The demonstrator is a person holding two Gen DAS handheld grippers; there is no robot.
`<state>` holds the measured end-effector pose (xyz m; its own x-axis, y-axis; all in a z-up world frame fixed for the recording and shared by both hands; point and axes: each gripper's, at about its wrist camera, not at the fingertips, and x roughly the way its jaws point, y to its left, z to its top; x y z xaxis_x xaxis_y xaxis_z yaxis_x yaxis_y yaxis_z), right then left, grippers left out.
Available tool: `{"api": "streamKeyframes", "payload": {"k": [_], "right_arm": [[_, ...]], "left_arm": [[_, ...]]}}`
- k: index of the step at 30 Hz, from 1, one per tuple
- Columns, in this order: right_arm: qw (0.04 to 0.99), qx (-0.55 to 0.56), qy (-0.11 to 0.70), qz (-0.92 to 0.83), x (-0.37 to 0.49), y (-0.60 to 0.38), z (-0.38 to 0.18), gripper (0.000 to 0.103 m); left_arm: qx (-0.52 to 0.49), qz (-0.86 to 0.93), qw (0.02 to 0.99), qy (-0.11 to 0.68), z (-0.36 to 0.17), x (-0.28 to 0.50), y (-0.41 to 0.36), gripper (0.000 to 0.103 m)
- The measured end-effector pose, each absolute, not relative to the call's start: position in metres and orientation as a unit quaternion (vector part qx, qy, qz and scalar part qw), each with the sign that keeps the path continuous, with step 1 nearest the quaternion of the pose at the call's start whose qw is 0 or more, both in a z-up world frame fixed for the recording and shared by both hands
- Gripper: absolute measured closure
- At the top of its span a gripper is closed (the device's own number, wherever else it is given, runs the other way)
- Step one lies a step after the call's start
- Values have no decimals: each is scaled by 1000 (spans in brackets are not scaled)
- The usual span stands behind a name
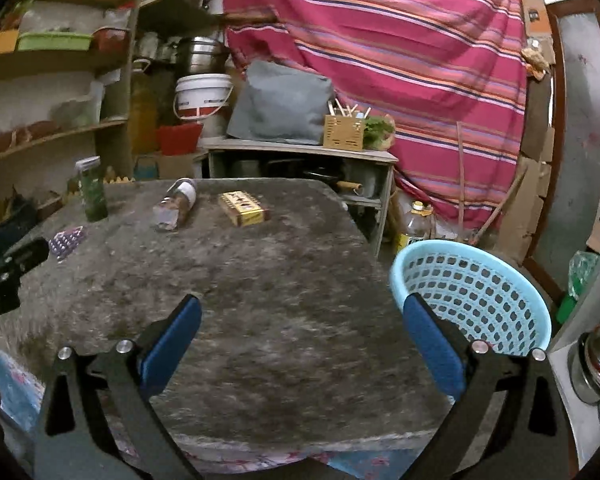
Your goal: Collect trash
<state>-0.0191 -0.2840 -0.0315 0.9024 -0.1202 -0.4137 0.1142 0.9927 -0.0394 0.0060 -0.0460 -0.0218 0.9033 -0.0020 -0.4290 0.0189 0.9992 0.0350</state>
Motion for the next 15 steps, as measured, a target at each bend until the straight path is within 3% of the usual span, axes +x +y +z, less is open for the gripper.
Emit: {"api": "streamKeyframes", "payload": {"k": [15], "right_arm": [[983, 0, 180, -43, -22, -248, -32, 4]], "left_arm": [[14, 17, 979, 204, -26, 0, -22, 5]]}}
